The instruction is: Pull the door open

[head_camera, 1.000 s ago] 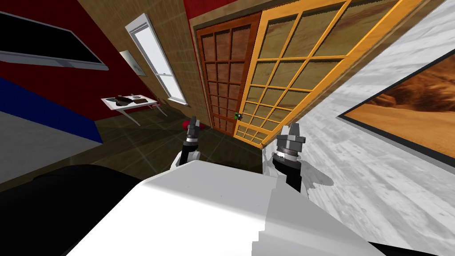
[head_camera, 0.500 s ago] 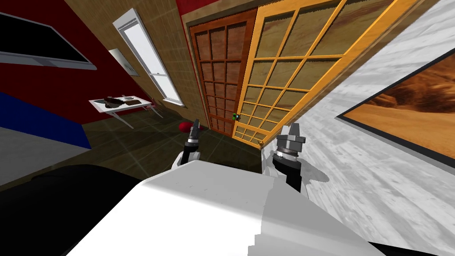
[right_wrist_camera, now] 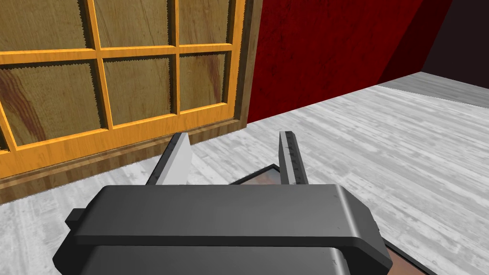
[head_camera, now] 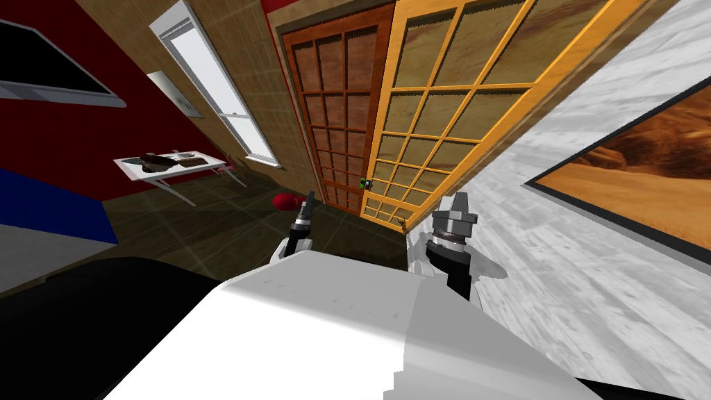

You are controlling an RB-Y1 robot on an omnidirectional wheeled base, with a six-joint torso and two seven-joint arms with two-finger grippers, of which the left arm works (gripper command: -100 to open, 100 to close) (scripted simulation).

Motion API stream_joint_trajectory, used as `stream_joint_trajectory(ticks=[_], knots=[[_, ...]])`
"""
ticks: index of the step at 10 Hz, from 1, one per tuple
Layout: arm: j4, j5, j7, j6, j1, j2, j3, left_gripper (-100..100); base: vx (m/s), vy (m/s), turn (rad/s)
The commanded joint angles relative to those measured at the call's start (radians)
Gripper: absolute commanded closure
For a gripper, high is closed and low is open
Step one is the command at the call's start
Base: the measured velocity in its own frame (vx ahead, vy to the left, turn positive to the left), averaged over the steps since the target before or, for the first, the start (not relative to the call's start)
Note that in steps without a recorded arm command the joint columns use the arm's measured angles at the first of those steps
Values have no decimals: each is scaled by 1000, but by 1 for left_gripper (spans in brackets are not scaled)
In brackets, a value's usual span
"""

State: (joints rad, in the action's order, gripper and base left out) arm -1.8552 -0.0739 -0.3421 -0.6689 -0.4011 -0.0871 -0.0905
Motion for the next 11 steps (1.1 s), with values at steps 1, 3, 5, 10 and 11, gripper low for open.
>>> stream_joint_trajectory(ticks=[1, 3, 5, 10, 11], knots=[[38, -10, -38, -7, 10, -2, -6, -100, 105, -18, -60], [85, -20, -80, -15, 20, -6, -15, -100, 98, -30, -75], [132, -31, -123, -24, 31, -9, -24, -100, 112, -19, -71], [252, -59, -230, -47, 57, -15, -46, -100, 110, -22, -72], [275, -64, -252, -52, 63, -16, -50, -100, 94, -20, -82]])
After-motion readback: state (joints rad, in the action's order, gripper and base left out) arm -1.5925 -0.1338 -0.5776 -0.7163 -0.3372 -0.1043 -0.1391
